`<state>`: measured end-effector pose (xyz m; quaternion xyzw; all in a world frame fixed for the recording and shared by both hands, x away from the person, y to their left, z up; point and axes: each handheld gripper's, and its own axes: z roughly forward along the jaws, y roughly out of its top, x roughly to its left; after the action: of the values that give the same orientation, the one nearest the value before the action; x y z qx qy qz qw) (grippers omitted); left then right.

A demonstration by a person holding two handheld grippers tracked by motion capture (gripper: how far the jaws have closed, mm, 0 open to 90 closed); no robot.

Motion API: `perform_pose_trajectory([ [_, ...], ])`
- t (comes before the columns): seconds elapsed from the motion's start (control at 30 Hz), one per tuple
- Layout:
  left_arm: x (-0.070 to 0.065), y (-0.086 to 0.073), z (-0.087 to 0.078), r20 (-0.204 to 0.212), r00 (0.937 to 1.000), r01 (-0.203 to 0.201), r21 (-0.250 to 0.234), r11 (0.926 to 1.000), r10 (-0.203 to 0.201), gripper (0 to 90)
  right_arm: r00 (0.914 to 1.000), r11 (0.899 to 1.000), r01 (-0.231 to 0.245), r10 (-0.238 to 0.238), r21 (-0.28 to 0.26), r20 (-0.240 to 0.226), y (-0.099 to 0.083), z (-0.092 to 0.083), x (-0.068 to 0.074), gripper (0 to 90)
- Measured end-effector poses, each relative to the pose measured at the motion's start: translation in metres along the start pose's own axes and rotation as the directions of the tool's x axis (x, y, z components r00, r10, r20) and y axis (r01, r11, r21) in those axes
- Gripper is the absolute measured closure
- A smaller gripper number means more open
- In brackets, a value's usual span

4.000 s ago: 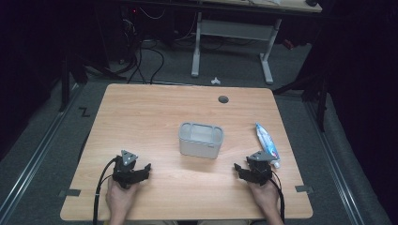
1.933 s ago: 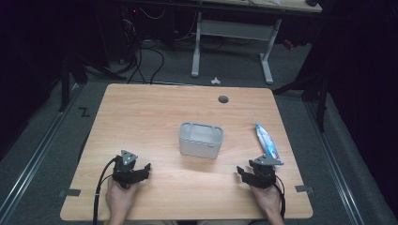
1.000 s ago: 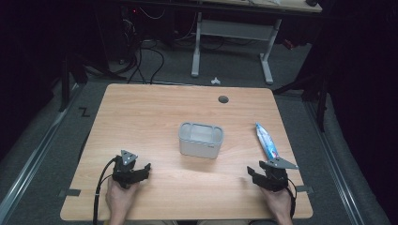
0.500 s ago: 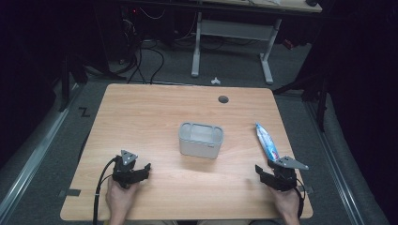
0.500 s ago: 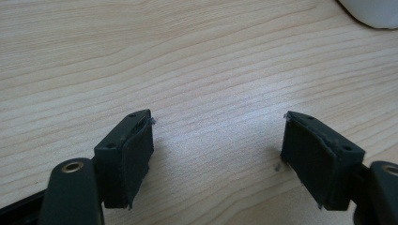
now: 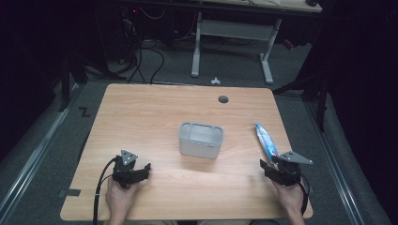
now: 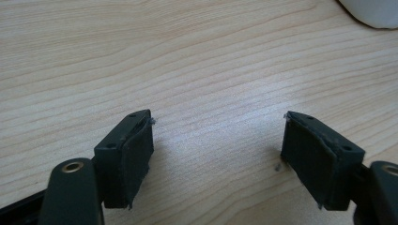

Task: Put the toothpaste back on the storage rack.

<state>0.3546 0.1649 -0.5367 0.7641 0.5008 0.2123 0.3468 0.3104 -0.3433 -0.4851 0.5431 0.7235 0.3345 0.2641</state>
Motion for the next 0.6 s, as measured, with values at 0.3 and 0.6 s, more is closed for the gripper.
perform_pose_trajectory([
  [0.3,0.000,0.000,0.000,0.000,1.0000,0.000,0.000,1.0000,0.000,25.8,0.9998,1.000,0.016,-0.016,0.010,0.015,0.011,0.003,-0.006,46.0],
  [0.6,0.000,0.000,0.000,0.001,1.0000,0.001,0.000,1.0000,-0.001,25.8,0.9989,0.999,0.019,-0.020,0.030,0.042,0.031,0.002,-0.015,45.6],
])
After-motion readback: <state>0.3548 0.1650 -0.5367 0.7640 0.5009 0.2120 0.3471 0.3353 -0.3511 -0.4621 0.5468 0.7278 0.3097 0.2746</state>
